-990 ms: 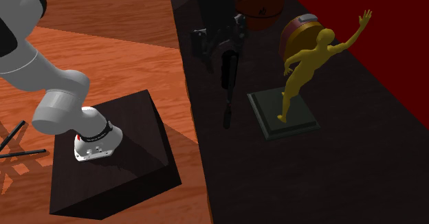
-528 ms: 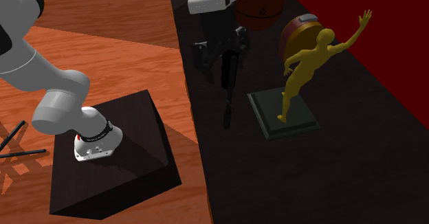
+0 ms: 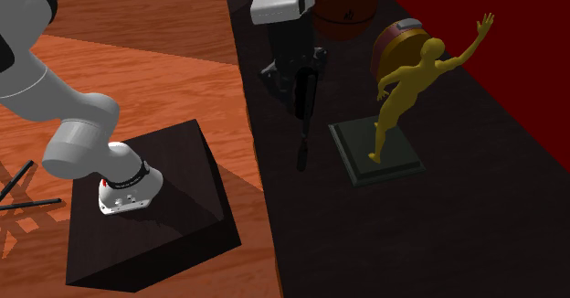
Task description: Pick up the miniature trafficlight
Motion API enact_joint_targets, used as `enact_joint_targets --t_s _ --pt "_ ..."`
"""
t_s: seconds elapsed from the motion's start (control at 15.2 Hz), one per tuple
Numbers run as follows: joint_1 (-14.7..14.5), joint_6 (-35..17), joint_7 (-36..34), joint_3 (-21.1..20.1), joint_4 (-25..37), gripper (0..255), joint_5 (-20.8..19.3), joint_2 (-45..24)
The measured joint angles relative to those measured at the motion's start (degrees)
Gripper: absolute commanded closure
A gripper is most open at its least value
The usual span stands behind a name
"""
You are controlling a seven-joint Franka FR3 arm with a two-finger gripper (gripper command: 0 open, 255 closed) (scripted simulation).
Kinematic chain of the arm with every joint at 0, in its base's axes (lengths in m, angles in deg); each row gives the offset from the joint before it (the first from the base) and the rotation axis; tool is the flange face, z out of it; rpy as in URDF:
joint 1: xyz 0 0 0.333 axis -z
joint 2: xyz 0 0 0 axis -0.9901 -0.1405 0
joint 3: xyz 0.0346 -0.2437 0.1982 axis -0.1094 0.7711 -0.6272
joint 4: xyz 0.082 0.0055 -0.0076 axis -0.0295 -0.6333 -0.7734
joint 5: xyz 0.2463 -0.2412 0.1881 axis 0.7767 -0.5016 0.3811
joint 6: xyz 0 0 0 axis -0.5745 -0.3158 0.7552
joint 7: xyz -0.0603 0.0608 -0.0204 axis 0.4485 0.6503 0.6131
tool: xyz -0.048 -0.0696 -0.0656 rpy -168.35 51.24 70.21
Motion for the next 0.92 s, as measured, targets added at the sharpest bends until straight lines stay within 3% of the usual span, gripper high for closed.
enact_joint_targets --t_s 0.4,0.92 --pt "0.0 0.36 0.1 -0.01 0.46 255 0.01 -0.12" --pt "-0.21 6.75 1.68 -0.29 9.43 255 -0.03 -2.53"
